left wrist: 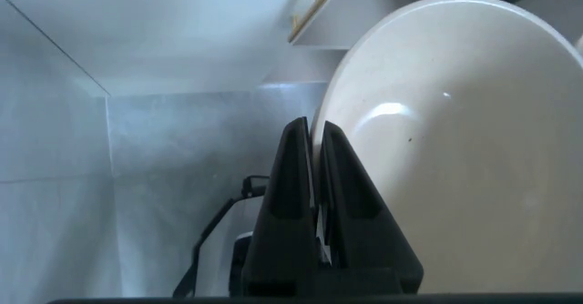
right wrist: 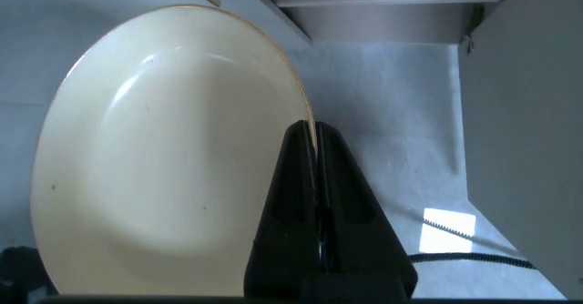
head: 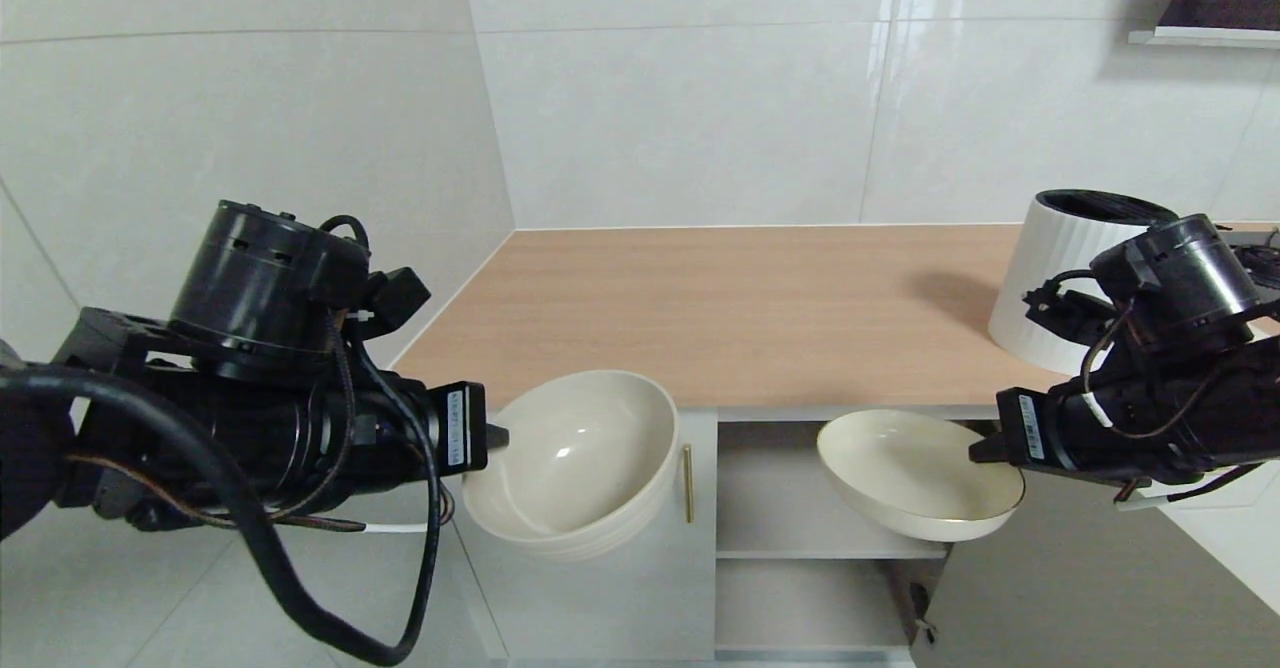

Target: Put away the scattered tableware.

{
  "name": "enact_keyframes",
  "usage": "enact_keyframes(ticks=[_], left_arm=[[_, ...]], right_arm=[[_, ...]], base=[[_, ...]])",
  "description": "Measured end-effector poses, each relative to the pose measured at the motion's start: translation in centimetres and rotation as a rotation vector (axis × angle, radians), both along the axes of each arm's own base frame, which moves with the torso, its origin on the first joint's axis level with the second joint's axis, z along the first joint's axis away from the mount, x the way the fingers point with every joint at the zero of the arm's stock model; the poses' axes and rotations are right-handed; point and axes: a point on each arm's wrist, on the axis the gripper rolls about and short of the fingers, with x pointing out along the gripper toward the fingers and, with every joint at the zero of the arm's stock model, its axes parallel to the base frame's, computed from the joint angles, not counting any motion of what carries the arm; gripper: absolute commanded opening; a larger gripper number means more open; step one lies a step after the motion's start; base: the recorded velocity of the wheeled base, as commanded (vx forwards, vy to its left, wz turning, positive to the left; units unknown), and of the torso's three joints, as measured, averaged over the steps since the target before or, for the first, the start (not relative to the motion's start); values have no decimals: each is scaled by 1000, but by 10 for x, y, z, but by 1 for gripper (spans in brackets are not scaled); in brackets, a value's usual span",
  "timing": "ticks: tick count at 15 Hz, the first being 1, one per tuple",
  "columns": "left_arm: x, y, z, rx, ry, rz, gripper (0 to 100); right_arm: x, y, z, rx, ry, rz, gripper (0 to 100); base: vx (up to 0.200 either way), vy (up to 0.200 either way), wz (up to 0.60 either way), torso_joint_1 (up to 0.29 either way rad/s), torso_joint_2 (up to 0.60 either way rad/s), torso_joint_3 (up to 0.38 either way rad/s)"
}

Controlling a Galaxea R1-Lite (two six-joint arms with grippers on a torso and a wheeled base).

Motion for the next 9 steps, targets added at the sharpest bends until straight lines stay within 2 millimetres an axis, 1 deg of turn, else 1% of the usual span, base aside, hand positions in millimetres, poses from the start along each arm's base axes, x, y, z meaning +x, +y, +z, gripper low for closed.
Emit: enact_keyframes(ticks=[3, 9], left_arm=[[1, -1, -2, 4, 8, 0, 0], [2, -1, -4, 7, 14, 0, 0]], right_arm=[[1, 1, -2, -4, 5, 3, 0], [3, 1, -5, -9, 15, 4, 0]], base=[[0, 0, 0, -119, 334, 201], [0, 0, 0, -171, 482, 301]])
